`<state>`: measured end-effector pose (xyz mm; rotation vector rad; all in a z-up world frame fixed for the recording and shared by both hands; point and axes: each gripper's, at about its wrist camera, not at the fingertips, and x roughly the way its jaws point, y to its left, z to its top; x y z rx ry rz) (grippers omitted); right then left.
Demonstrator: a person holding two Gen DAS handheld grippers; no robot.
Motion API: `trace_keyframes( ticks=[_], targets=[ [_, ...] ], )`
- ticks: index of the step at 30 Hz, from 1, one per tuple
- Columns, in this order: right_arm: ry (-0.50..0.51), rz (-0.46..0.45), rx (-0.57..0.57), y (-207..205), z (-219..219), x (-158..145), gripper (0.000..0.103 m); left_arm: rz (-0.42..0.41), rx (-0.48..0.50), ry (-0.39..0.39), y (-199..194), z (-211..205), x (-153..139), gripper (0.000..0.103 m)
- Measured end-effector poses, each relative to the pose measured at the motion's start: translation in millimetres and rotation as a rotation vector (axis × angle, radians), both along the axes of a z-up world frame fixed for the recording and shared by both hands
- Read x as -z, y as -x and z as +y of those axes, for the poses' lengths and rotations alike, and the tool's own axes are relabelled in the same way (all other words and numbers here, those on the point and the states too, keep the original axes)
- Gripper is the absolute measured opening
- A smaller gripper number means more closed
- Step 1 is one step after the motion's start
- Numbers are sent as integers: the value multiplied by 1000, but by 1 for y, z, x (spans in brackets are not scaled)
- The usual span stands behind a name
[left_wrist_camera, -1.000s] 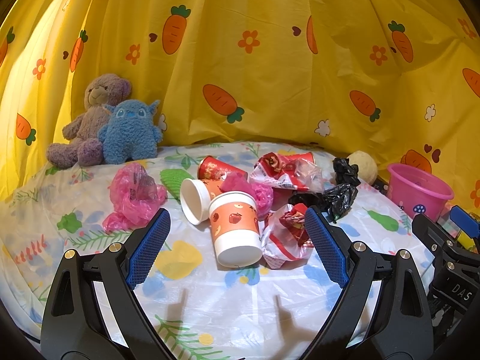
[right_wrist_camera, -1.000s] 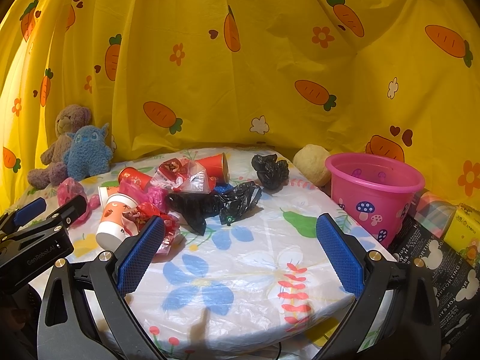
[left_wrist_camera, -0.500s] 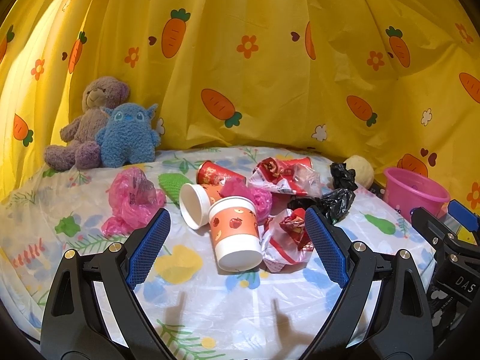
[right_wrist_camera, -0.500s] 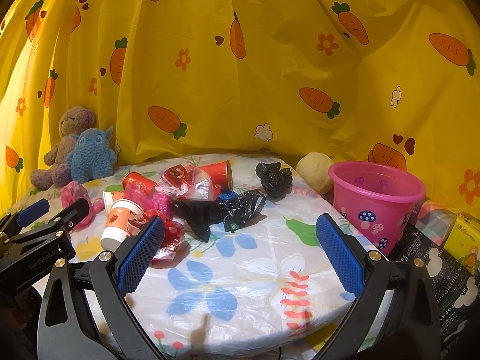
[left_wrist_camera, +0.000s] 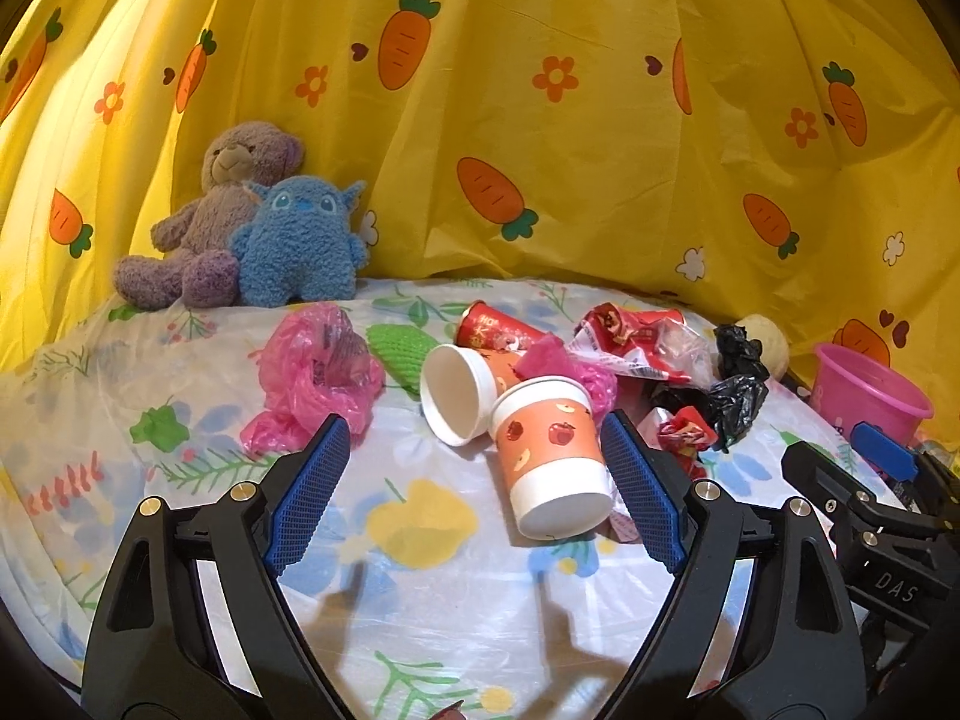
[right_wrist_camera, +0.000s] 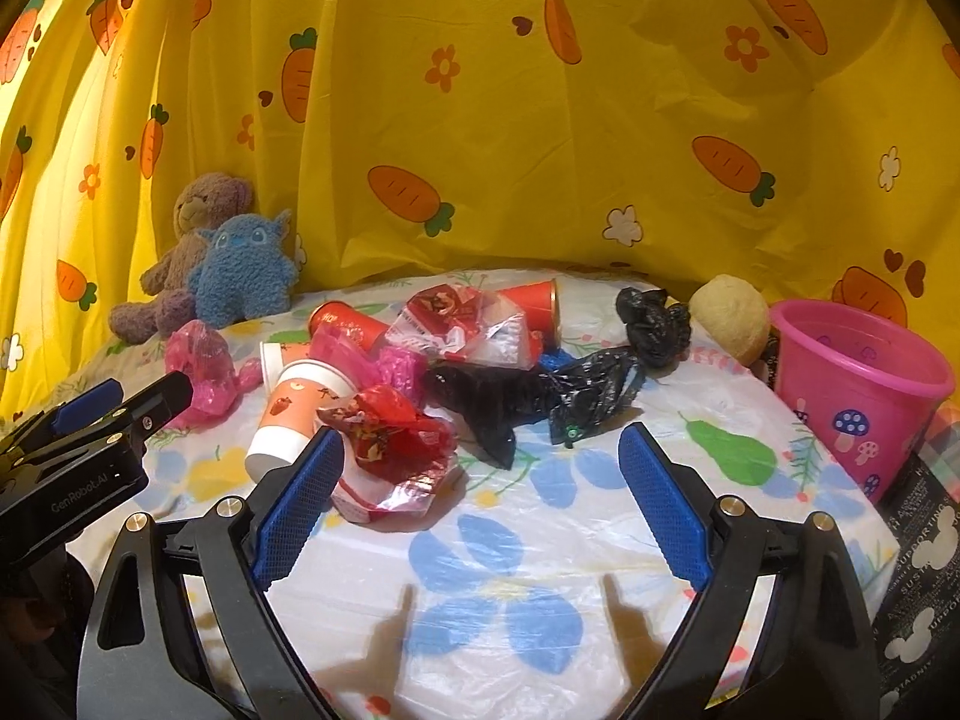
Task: Collect trash
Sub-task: 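Grasp the upright apple-print paper cup with the left tool while the right tool grasps the red-white wrapper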
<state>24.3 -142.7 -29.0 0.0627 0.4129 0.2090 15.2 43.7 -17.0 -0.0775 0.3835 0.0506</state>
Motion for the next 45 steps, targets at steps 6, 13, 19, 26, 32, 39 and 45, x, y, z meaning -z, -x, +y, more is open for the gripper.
trace_keyframes(
  ticks=[6,13,19,26,32,39,45],
  targets=[
    [22,35,-76,-24,27,7,78,2,-21,-30,-3,4,3,84],
    [37,110,-148,-54,44,18,54,9,-36,-31,-10,12,6,84],
    [58,108,-176,-55,45,24,30,32,-12,-29,-16,11,12,84],
    [53,61,-165,-38,34,18,20,69,61,-19,-25,-1,19,84],
    [19,28,-124,-21,12,12,19,136,137,-21,-42,-20,27,84],
    [-9,8,-74,-7,-14,5,19,255,209,-51,-72,-42,40,82],
    [-25,1,-59,-2,-25,4,19,312,240,-35,-80,-43,50,57]
  ],
)
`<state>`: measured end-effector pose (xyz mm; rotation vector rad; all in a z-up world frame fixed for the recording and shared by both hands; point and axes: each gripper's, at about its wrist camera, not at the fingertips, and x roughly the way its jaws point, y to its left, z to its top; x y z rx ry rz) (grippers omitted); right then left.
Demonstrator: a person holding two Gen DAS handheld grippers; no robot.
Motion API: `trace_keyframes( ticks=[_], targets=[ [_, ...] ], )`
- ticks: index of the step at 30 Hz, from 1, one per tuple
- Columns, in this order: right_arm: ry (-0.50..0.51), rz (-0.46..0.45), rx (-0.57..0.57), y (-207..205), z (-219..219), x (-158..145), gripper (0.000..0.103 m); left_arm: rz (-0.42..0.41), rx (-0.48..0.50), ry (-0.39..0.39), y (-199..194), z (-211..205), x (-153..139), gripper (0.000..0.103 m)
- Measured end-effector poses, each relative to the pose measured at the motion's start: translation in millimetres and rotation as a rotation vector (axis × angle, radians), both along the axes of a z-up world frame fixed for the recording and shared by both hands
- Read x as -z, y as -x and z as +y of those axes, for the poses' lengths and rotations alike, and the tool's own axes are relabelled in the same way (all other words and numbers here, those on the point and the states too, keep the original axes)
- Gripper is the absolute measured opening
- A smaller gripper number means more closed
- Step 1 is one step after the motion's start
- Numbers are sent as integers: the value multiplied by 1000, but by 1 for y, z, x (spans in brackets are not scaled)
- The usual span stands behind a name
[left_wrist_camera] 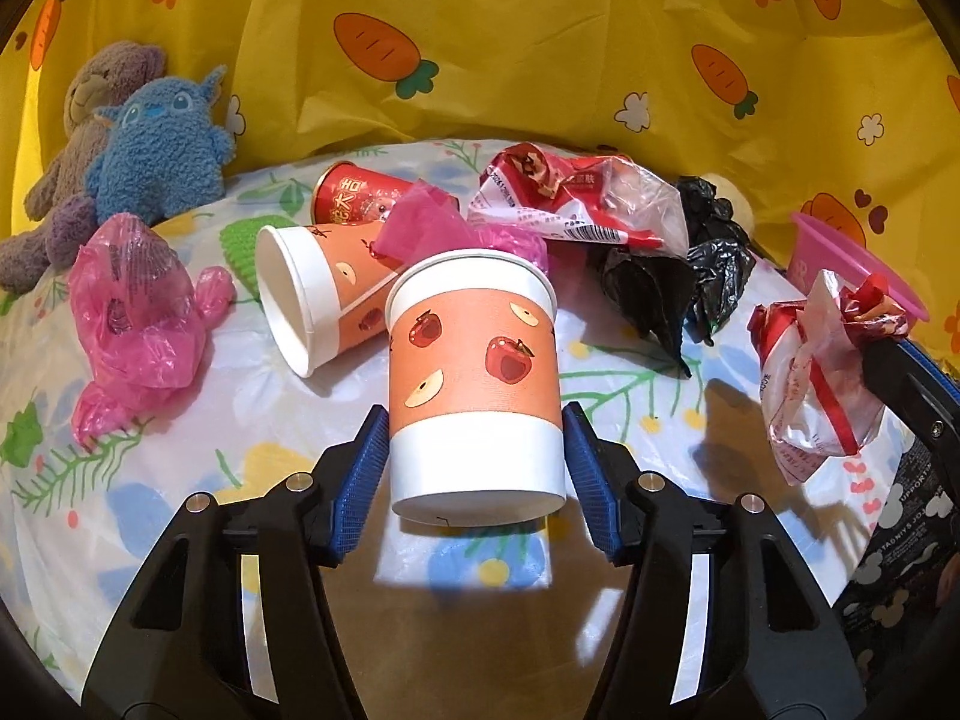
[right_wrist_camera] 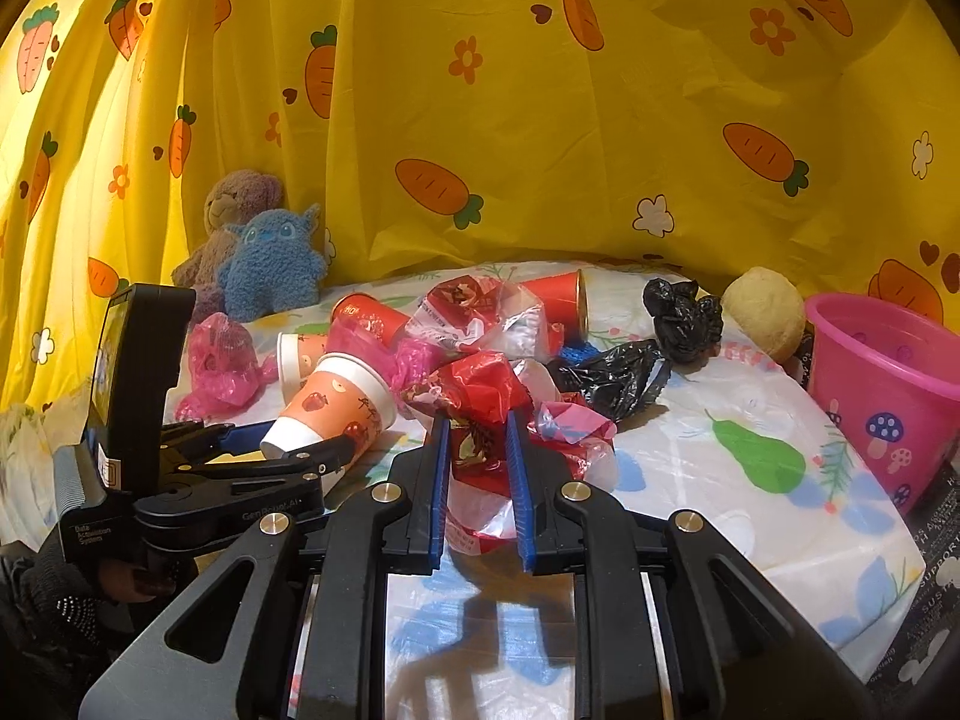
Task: Collect trash
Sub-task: 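Grasp the upright apple-print paper cup with the left tool while the right tool grasps the red-white wrapper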
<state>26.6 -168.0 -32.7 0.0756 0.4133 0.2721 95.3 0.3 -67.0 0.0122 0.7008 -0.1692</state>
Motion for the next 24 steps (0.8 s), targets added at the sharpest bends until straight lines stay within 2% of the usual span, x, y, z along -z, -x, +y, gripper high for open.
trace_keyframes(
  ticks=[6,14,24],
  targets=[
    [-12,-2,9,2,-6,-1,19,-59,-2,8,9,1,-6,54],
    [-8,-5,38,1,-14,-5,19,-148,10,36,29,-2,-34,54],
    [-4,-23,130,2,-44,-15,19,-208,108,36,37,-40,-64,54]
  ],
)
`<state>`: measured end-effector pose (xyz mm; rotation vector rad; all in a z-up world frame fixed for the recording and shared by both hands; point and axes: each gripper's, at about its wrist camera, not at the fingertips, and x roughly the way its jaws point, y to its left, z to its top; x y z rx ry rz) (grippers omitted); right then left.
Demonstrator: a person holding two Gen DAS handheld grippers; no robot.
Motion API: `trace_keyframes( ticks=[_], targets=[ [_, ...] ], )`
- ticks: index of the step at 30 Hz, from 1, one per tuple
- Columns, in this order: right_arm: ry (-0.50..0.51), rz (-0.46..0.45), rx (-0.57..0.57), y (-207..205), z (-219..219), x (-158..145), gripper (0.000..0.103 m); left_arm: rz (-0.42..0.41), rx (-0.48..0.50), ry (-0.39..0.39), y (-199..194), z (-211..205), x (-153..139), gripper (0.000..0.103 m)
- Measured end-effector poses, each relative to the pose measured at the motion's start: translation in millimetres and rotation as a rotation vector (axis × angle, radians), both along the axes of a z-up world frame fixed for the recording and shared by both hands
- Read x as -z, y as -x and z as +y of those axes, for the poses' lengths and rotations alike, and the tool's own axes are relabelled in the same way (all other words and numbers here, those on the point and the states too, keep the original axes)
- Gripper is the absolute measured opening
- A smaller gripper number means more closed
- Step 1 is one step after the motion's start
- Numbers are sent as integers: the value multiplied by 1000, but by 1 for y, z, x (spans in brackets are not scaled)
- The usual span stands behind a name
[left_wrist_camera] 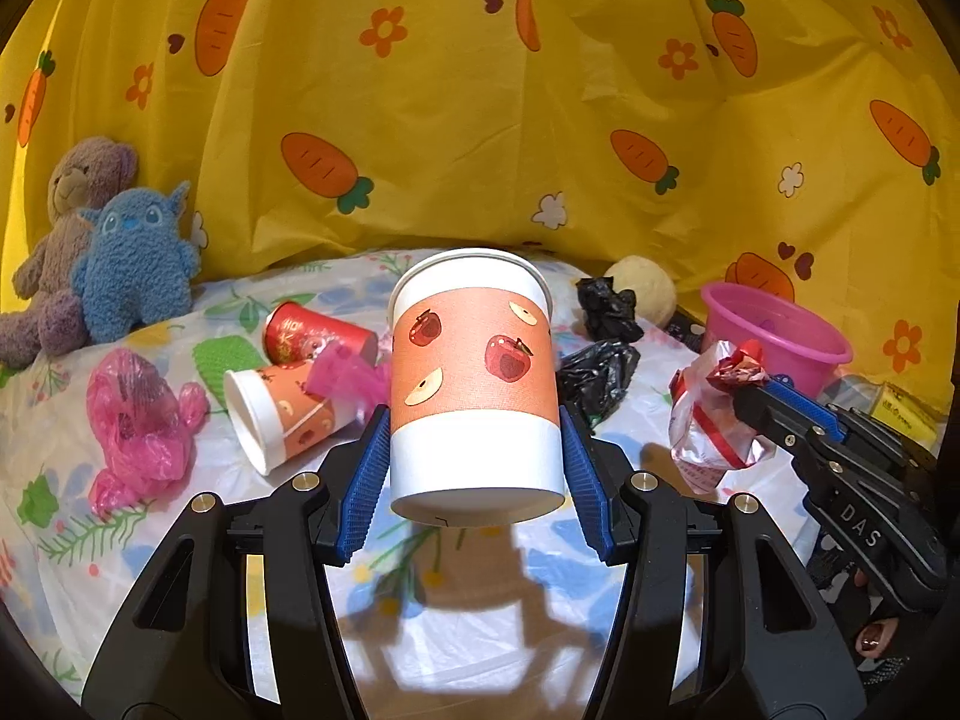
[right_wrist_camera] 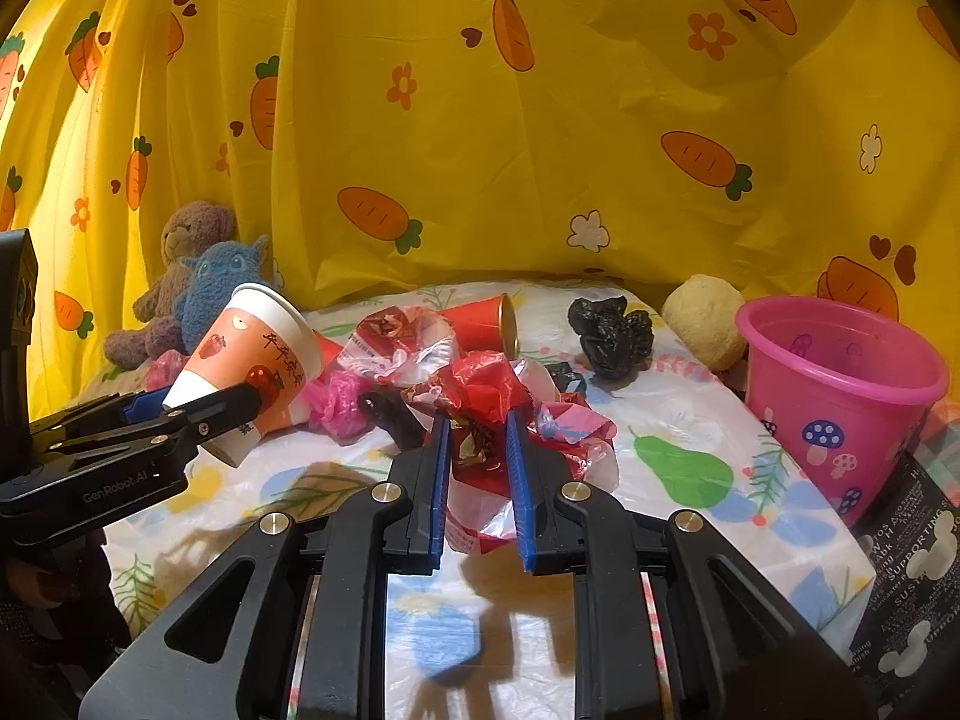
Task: Collect trash
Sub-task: 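Carry the cup and wrapper over the pink bucket and open both tools to drop them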
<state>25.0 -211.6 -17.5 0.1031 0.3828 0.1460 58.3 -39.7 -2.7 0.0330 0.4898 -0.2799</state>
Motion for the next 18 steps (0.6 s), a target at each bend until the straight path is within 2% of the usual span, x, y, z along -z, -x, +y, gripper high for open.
trace_keyframes(
  ticks=[8,18],
  targets=[
    [4,-46,110,6,-43,-15,19,-43,121,8,-5,-57,-21,54],
    [9,-151,367,3,-130,-49,19,-102,343,30,-39,-164,-52,54]
  ],
)
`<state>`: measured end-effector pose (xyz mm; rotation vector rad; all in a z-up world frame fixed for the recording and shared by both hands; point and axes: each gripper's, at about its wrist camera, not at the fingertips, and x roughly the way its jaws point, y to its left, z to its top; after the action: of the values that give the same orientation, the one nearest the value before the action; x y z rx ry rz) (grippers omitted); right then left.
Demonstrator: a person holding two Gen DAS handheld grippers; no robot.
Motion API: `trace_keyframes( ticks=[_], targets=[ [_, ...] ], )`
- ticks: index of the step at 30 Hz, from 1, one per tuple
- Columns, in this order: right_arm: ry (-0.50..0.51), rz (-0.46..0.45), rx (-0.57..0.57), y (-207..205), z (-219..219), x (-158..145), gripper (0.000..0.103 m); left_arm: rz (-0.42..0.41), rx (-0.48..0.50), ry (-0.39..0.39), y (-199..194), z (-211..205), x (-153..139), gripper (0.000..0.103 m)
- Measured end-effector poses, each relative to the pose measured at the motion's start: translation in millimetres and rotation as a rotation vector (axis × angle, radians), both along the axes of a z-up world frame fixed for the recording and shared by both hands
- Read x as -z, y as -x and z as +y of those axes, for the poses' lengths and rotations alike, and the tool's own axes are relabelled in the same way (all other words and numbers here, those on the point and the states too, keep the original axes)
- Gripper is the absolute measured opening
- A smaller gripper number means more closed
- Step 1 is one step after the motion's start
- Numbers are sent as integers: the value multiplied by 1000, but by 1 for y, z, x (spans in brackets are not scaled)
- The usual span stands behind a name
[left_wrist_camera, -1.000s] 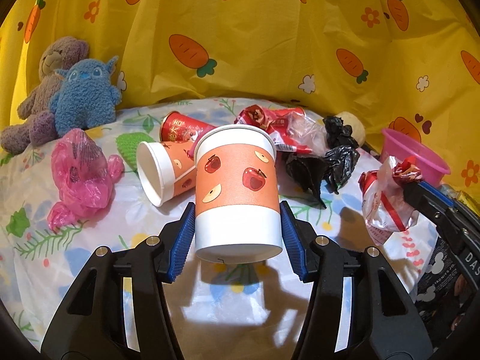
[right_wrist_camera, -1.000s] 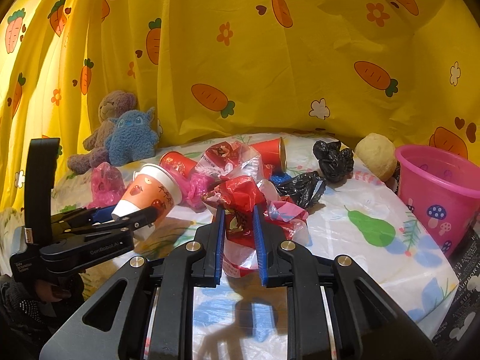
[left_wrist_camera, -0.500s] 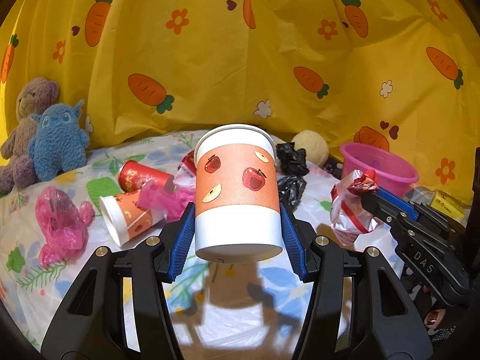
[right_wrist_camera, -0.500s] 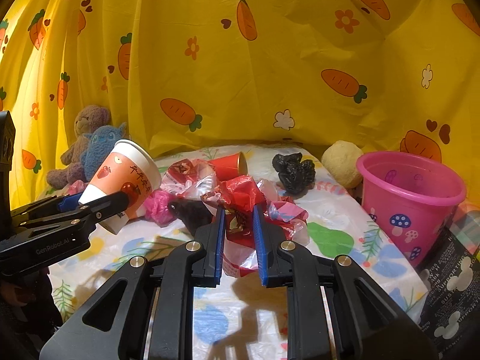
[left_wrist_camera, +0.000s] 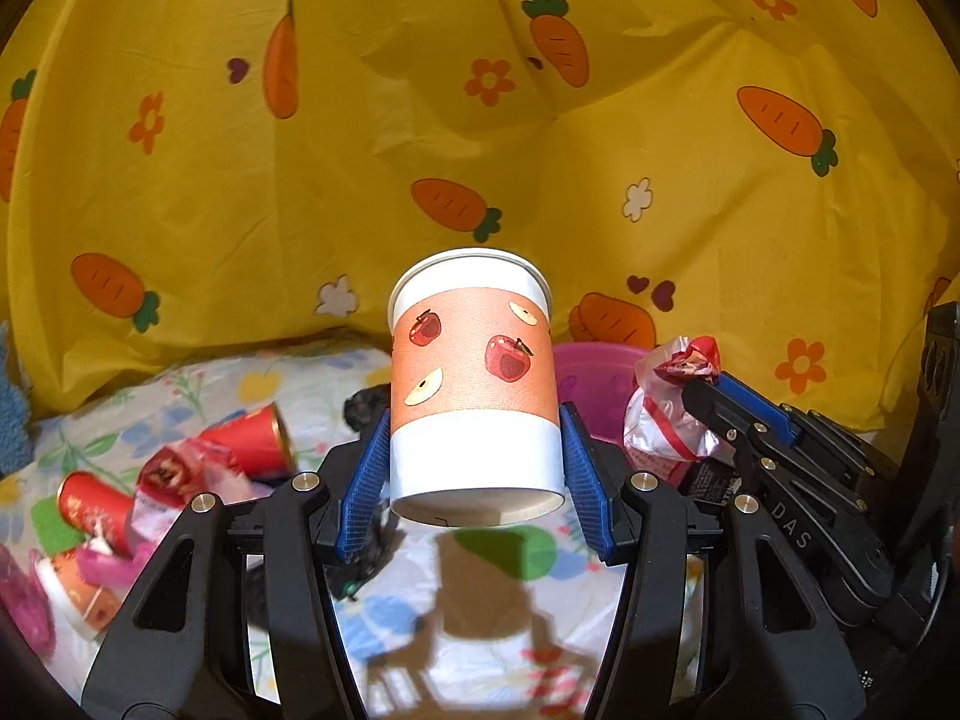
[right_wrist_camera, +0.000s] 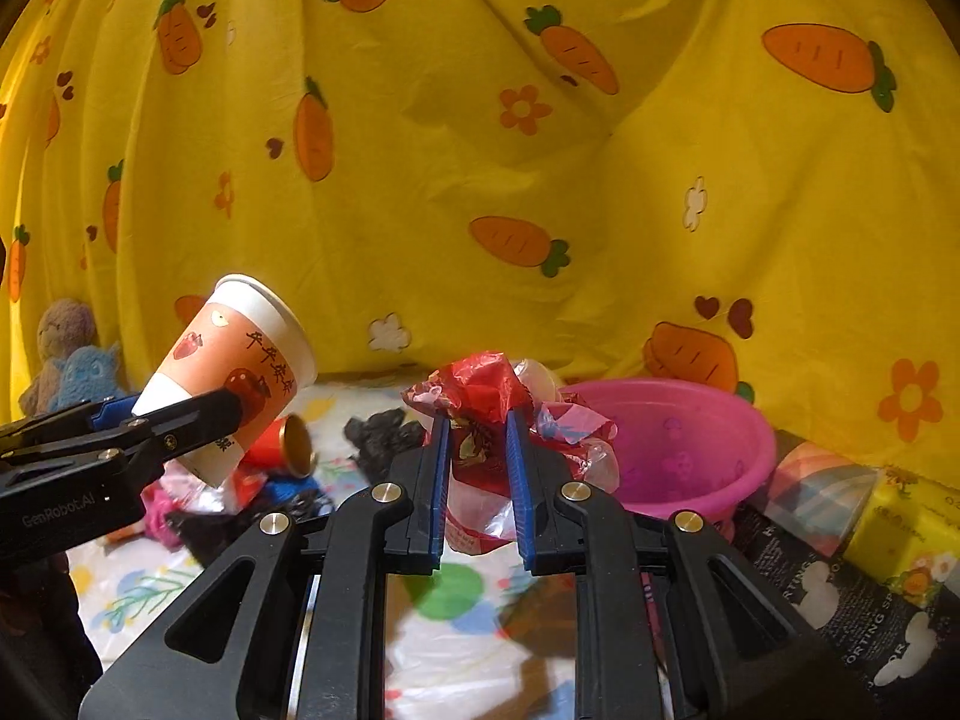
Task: Collect trash
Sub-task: 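Carry the cup and wrapper over the pink bucket and open both tools to drop them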
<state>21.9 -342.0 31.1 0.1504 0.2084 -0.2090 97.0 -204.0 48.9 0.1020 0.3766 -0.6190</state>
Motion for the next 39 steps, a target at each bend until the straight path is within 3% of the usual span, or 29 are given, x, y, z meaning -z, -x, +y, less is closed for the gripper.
trace_keyframes(
  ticks=[7,14,25,39],
  targets=[
    [6,-44,115,-20,-47,-9,19,4,93,-1,-46,-71,11,54],
    [-23,-6,162,-39,-79,2,19,52,148,-21,-85,-115,36,54],
    [-61,46,176,-54,-98,19,20,154,238,1,-109,-140,59,54],
    [-61,54,168,-62,-103,26,24,172,272,-18,-115,-149,75,56]
  ],
)
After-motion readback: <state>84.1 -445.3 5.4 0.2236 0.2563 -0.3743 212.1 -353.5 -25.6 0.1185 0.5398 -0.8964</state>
